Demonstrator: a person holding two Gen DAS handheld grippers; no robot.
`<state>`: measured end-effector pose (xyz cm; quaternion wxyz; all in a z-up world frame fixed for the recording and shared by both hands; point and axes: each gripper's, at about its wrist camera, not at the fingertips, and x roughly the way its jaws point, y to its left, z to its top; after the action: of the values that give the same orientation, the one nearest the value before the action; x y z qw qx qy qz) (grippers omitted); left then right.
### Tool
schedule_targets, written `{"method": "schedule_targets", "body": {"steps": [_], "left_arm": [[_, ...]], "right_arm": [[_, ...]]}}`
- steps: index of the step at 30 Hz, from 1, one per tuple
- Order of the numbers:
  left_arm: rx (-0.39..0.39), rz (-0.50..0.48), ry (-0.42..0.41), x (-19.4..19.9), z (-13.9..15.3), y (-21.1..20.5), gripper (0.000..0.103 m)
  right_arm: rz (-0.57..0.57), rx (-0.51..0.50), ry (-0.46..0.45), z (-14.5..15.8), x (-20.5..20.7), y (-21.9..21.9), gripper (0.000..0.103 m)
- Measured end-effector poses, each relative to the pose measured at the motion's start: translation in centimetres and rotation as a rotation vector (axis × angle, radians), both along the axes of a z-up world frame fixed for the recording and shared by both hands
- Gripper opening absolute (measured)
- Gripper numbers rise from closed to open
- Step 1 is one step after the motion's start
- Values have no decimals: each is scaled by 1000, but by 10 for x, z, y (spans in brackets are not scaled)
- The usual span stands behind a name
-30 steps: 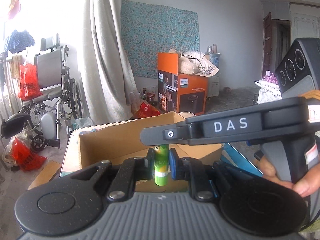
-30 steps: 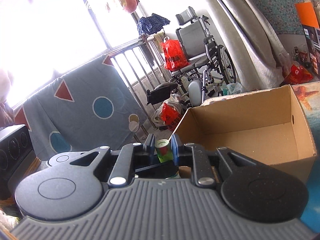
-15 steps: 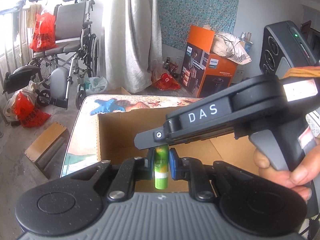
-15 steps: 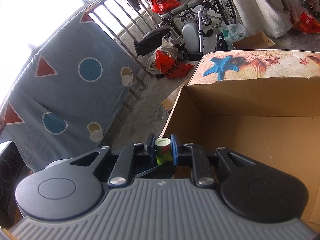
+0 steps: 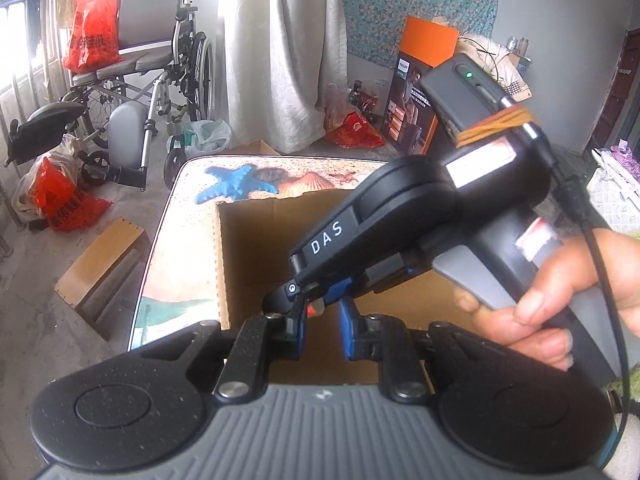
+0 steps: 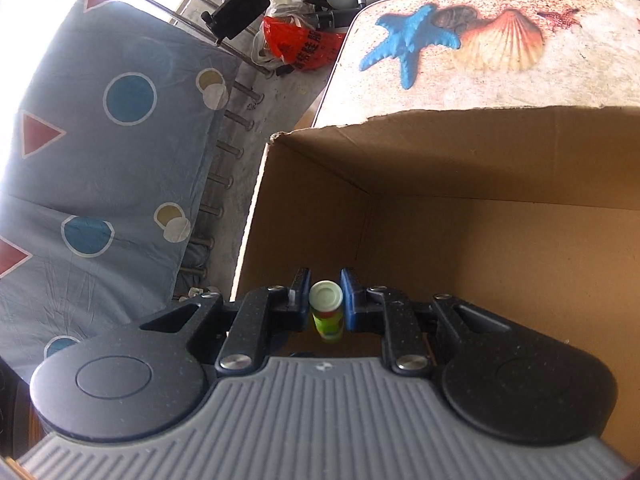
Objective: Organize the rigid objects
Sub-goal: 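Carry the green tube with the right gripper down into the cardboard box, then open the right gripper to release the green tube in the box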
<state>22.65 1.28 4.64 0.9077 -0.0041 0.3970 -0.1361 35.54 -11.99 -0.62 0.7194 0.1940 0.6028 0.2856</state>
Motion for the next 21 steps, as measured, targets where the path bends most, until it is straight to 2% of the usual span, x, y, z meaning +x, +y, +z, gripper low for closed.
{"method": "schedule_targets", "body": {"steps": [6,12,16,21], "left_arm": [[1,1,-4,0,-1,2,18],[-24,6,-24,-7,4,7,18],[-49,12,-44,-16,10,14,18],[-82,5,-88,-39,25,20,22]], "right_arm": [[17,-76,-18,-28,21,23,17],[-12,-96,-29,-37,38,28,18],[-34,-67,-45,-24,28,16,18],[-61,-1,-94,16,-6,-16,20]]}}
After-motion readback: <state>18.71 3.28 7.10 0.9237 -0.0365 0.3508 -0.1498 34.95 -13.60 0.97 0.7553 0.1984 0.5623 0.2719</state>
